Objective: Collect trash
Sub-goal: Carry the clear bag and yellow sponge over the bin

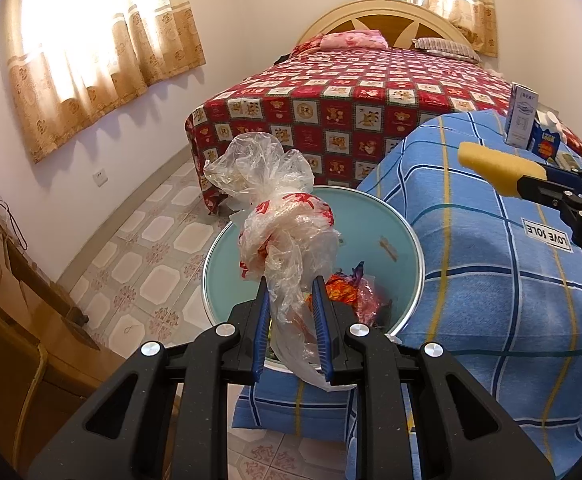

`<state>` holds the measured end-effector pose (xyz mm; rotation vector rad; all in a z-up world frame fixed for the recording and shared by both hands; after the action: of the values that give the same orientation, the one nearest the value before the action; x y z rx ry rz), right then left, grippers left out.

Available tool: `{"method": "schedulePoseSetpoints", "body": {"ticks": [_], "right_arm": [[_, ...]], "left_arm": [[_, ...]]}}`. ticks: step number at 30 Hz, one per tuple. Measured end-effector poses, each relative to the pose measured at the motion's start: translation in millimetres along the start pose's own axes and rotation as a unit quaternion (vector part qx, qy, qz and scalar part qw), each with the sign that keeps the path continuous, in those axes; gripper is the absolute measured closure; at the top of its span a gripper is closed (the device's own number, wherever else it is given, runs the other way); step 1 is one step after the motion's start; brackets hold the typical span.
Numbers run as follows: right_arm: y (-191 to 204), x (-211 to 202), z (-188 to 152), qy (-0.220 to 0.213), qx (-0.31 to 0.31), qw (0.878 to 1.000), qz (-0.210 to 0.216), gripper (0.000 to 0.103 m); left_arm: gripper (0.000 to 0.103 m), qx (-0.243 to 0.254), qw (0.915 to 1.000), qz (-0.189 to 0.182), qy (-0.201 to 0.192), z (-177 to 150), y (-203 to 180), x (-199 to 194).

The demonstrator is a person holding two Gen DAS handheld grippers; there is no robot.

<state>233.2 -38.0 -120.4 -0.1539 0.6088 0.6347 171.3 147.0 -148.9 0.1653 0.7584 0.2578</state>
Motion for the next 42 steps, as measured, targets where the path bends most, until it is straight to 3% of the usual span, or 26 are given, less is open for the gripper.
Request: {"method": "schedulePoseSetpoints", "body": {"ticks": [23,42], "right_arm": [[33,33,18,0.01,-0.032,0.999,0.021,0.076],[59,56,28,0.014,-0.054,0.998,0.041,0.076]], "left_arm": [[0.083,-0.02,0.9995,0.024,0.006,1,39,13],[0.083,-0.029,0.9986,0.043,0.015,0,47,26]]}}
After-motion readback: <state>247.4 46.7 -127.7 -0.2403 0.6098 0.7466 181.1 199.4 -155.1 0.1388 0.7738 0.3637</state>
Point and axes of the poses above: each gripper's, at about its wrist camera, not at the fingertips, and x roughly the way its jaws point, y to its left, z to its top, the point moved 10 cm from there along x, roughly the way its jaws point, and after that the axes turned 7 degrees about z, right-handed, at the moved point
